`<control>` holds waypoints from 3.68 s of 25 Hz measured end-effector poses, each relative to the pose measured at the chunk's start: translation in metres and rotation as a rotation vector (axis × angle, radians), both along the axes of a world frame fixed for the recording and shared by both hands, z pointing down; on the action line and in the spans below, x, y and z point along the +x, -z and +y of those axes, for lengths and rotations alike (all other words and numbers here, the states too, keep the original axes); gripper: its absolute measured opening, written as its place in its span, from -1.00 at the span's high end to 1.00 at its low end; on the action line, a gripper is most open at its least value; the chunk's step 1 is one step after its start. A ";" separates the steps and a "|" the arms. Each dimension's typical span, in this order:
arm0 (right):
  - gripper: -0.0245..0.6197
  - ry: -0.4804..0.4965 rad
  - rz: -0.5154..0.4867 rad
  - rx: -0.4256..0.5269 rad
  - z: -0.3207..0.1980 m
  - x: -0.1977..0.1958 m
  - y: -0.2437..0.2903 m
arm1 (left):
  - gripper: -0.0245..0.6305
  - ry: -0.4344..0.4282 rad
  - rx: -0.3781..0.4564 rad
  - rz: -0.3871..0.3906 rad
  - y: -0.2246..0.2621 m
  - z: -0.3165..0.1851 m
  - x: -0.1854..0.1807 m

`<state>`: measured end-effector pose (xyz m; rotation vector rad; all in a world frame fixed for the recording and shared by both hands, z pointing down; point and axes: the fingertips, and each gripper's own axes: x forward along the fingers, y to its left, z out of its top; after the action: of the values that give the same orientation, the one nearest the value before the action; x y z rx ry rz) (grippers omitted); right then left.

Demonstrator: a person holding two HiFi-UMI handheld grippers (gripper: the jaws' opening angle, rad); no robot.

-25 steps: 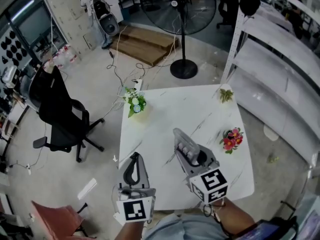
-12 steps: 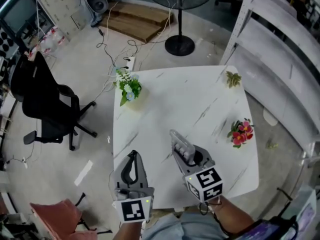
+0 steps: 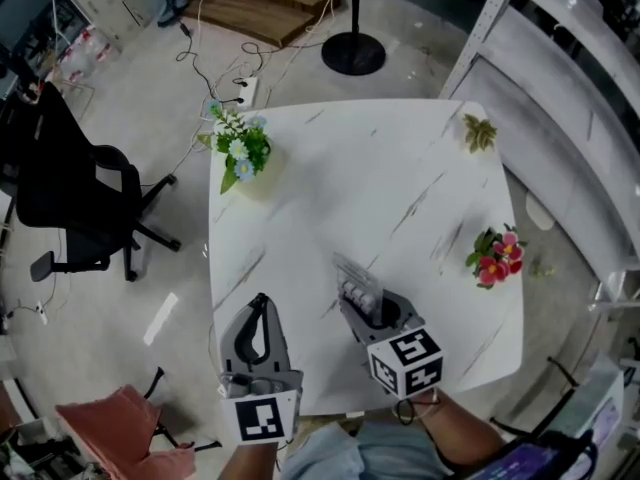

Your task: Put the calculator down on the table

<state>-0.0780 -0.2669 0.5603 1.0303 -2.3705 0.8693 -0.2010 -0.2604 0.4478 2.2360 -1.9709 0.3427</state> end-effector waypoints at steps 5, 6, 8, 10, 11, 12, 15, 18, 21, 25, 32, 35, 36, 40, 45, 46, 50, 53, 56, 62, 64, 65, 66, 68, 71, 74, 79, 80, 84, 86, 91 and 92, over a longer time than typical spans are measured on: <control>0.46 -0.020 -0.001 -0.041 -0.007 0.000 -0.010 | 0.90 0.003 -0.025 0.010 -0.009 -0.008 -0.004; 0.46 -0.022 0.001 -0.046 -0.008 0.000 -0.012 | 0.90 0.001 -0.027 0.009 -0.011 -0.010 -0.004; 0.46 -0.027 0.001 -0.054 -0.009 0.001 -0.015 | 0.90 -0.003 -0.030 0.009 -0.013 -0.012 -0.004; 0.46 -0.028 -0.008 -0.061 -0.011 0.001 -0.017 | 0.90 -0.003 -0.034 0.012 -0.016 -0.015 -0.003; 0.46 -0.029 -0.013 -0.064 -0.012 0.000 -0.017 | 0.90 -0.003 -0.037 0.014 -0.018 -0.016 -0.003; 0.45 -0.032 -0.017 -0.068 -0.013 0.000 -0.017 | 0.90 -0.004 -0.039 0.016 -0.018 -0.017 -0.003; 0.45 -0.053 -0.025 -0.088 -0.016 0.002 -0.018 | 0.90 -0.009 -0.037 0.019 -0.018 -0.020 -0.001; 0.44 -0.077 -0.033 -0.111 -0.020 0.005 -0.020 | 0.90 -0.012 -0.041 0.018 -0.018 -0.022 -0.001; 0.43 -0.100 -0.045 -0.135 -0.023 0.007 -0.021 | 0.90 -0.010 -0.040 0.019 -0.016 -0.025 -0.002; 0.43 -0.146 -0.085 -0.177 -0.028 0.009 -0.025 | 0.90 -0.009 -0.037 0.022 -0.016 -0.027 -0.002; 0.41 -0.197 -0.091 -0.227 -0.035 0.012 -0.035 | 0.90 -0.006 -0.040 0.021 -0.017 -0.029 -0.006; 0.42 -0.201 -0.080 -0.225 -0.035 0.012 -0.036 | 0.90 -0.005 -0.046 0.023 -0.019 -0.030 -0.010; 0.42 -0.201 -0.079 -0.223 -0.036 0.011 -0.036 | 0.90 -0.005 -0.044 0.023 -0.019 -0.030 -0.010; 0.41 -0.197 -0.059 -0.207 -0.036 0.012 -0.036 | 0.90 -0.009 -0.043 0.024 -0.020 -0.032 -0.011; 0.31 -0.195 -0.011 -0.177 -0.037 0.023 -0.036 | 0.90 -0.019 -0.043 0.030 -0.021 -0.035 -0.008; 0.29 -0.197 -0.006 -0.176 -0.037 0.026 -0.036 | 0.90 -0.023 -0.042 0.029 -0.021 -0.035 -0.006; 0.23 -0.210 0.008 -0.175 -0.037 0.036 -0.038 | 0.90 -0.036 -0.042 0.025 -0.020 -0.035 -0.001; 0.21 -0.218 0.021 -0.168 -0.038 0.041 -0.041 | 0.90 -0.041 -0.044 0.022 -0.020 -0.035 0.001; 0.20 -0.221 0.023 -0.178 -0.036 0.045 -0.046 | 0.90 -0.043 -0.042 0.021 -0.019 -0.034 0.002; 0.19 -0.234 0.025 -0.171 -0.030 0.049 -0.044 | 0.90 -0.056 -0.024 0.023 -0.009 -0.031 0.009; 0.20 -0.236 0.008 -0.135 -0.031 0.049 -0.030 | 0.90 -0.055 -0.019 0.029 -0.001 -0.030 0.011; 0.21 -0.235 -0.007 -0.110 -0.032 0.049 -0.020 | 0.90 -0.054 -0.018 0.034 0.004 -0.029 0.013; 0.23 -0.232 -0.024 -0.081 -0.033 0.048 -0.008 | 0.90 -0.052 -0.018 0.039 0.008 -0.028 0.015; 0.25 -0.219 -0.057 -0.007 -0.037 0.047 0.020 | 0.90 -0.050 -0.010 0.056 0.021 -0.027 0.021; 0.35 -0.182 -0.075 0.154 -0.041 0.044 0.076 | 0.90 -0.054 0.038 0.084 0.052 -0.025 0.032; 0.51 -0.144 -0.059 0.327 -0.034 0.041 0.135 | 0.90 -0.063 0.087 0.097 0.089 -0.018 0.043; 0.86 -0.144 -0.043 0.539 -0.016 0.049 0.211 | 0.90 -0.078 0.193 0.084 0.153 0.002 0.055; 0.87 -0.147 -0.038 0.583 -0.014 0.052 0.225 | 0.90 -0.081 0.225 0.079 0.166 0.004 0.057; 0.87 -0.159 -0.021 0.708 -0.003 0.061 0.263 | 0.90 -0.104 0.307 0.071 0.205 0.016 0.069; 0.87 -0.171 -0.032 0.727 0.003 0.067 0.272 | 0.90 -0.112 0.334 0.059 0.215 0.023 0.074; 0.87 -0.184 -0.046 0.767 0.012 0.079 0.288 | 0.90 -0.127 0.367 0.055 0.228 0.036 0.084; 0.87 -0.182 -0.047 0.776 0.013 0.080 0.291 | 0.90 -0.130 0.370 0.052 0.229 0.037 0.086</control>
<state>0.0023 -0.2534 0.2691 1.5257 -2.7392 -0.0226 -0.1146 -0.2233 0.2186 2.5683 -2.0019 -0.0765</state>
